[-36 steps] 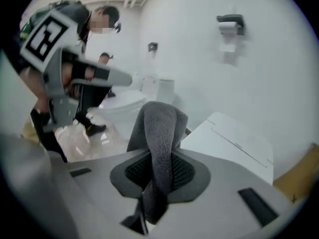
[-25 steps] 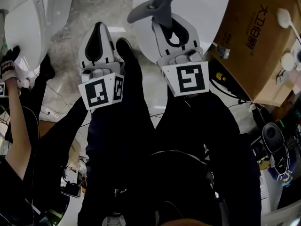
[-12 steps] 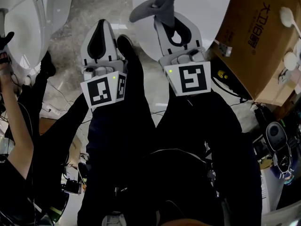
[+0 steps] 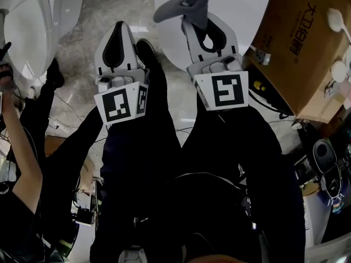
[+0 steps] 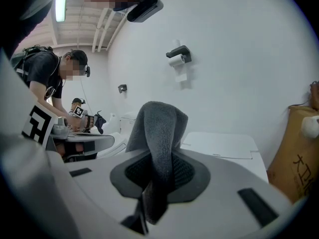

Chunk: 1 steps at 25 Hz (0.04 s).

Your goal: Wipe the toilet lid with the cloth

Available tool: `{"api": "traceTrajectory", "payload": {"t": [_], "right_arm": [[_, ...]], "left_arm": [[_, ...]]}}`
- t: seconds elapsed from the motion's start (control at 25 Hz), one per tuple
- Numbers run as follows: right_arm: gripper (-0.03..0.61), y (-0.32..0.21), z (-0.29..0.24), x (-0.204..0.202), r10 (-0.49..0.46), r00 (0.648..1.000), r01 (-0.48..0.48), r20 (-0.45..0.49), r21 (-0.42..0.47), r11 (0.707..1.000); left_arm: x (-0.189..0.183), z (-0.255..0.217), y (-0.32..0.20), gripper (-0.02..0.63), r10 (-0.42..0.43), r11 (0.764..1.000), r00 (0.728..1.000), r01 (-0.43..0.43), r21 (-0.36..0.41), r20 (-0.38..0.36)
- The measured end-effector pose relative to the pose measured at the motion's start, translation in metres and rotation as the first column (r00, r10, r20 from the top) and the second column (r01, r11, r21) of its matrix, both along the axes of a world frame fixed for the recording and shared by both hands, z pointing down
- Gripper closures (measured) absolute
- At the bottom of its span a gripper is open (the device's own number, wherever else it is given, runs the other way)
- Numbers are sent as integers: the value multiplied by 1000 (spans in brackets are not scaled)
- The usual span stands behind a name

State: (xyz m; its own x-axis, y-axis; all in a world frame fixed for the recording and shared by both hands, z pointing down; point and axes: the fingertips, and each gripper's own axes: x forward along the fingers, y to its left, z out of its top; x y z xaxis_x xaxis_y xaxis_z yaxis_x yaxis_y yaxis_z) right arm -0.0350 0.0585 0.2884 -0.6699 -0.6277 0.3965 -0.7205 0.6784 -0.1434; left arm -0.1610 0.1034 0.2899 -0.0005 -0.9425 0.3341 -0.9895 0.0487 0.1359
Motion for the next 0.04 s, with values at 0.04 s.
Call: {"api": "traceTrajectory", "payload": {"t": [0.04], "right_arm": [[508,0,0,1,5,1000,-5,3,-1,1000]], "left_arm": [[0,0,0,599,0,1000,1000,0,0,-1]]}}
